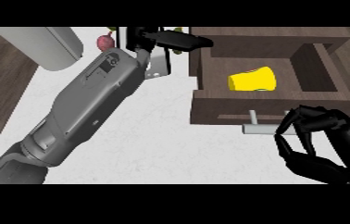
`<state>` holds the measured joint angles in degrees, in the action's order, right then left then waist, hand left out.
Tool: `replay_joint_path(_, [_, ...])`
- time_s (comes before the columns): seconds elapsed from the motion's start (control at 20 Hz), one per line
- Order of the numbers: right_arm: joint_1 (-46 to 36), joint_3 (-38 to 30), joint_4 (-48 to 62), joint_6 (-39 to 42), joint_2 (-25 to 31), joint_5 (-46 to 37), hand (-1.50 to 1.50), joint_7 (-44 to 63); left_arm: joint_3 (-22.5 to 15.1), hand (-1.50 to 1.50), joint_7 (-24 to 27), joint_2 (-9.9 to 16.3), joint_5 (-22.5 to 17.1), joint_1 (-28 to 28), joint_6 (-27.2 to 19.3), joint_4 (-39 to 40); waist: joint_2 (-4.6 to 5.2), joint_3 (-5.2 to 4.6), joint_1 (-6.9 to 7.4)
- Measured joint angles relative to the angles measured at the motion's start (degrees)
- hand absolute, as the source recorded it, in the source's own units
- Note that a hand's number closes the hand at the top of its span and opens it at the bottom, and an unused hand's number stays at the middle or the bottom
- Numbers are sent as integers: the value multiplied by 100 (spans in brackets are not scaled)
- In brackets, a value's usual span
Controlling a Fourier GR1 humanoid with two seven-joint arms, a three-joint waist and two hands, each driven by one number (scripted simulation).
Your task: Pick up the cup, place it into the drawer and close the drawer
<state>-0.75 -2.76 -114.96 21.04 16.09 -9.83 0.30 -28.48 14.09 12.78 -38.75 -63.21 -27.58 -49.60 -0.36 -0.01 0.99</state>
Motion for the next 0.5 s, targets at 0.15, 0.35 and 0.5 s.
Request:
replay_joint_path(0.15, [-339, 158, 442, -224, -30, -537, 150, -116, 105, -150, -123, 309, -15, 373, 88, -482, 7, 0, 54])
replay_joint_path(0.35, [-533, 551, 850, -459, -16, -1350, 150, -317, 230, -150, -258, 728, -54, 955, 224, -1131, 8, 0, 91])
replay_joint_path(0.5, [-720, 953, 1253, -667, 11, -2076, 150, -395, 346, -150, -164, 968, -92, 1407, 400, -1427, 19, -1, 122])
